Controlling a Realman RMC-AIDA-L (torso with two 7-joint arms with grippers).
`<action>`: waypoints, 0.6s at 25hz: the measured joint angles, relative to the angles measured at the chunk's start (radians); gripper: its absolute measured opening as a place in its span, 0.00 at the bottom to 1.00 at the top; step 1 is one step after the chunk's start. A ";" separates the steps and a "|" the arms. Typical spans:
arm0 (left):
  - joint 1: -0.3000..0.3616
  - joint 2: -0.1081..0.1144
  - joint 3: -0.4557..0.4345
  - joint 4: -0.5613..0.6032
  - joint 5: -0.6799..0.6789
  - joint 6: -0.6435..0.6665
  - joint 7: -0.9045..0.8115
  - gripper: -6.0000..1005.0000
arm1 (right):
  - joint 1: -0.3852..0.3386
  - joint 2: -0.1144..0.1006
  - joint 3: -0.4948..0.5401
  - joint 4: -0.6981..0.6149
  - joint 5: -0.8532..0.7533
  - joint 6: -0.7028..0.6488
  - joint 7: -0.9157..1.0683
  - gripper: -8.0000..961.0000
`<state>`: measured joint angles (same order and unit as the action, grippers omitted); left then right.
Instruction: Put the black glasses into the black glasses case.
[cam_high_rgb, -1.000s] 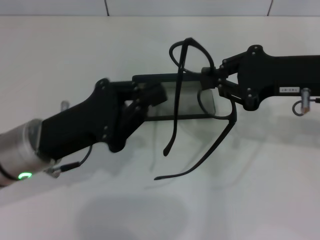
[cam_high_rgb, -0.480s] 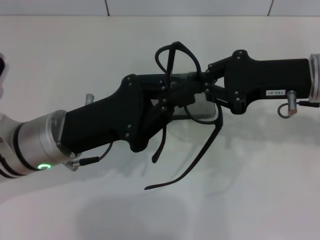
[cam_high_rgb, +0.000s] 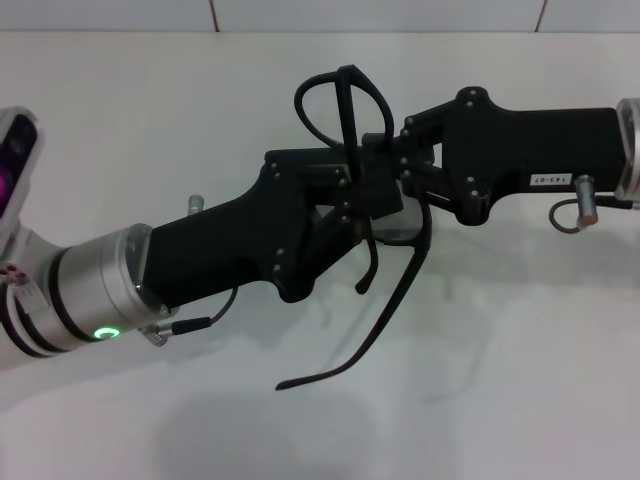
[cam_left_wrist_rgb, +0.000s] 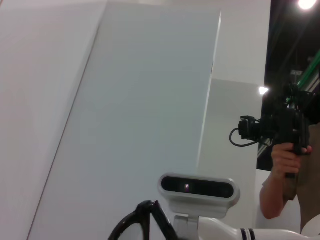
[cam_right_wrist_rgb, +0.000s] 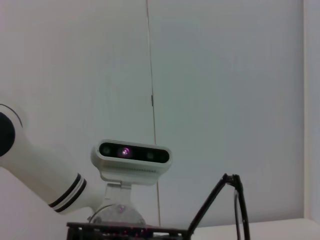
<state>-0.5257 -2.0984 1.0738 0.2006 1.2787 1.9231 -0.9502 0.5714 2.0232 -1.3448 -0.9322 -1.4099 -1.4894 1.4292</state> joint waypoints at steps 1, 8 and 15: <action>-0.001 -0.001 0.000 0.000 0.000 -0.001 0.000 0.05 | 0.000 0.000 -0.001 0.000 0.000 -0.002 0.000 0.10; -0.005 -0.002 0.000 0.000 0.000 -0.014 0.001 0.05 | 0.002 0.003 -0.003 0.003 0.005 -0.027 -0.002 0.10; -0.001 -0.003 0.000 0.001 -0.002 -0.016 0.002 0.05 | 0.000 0.000 0.012 0.027 0.025 -0.030 -0.019 0.10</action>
<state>-0.5264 -2.1019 1.0738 0.2011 1.2771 1.9069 -0.9480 0.5713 2.0236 -1.3331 -0.9057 -1.3853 -1.5190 1.4101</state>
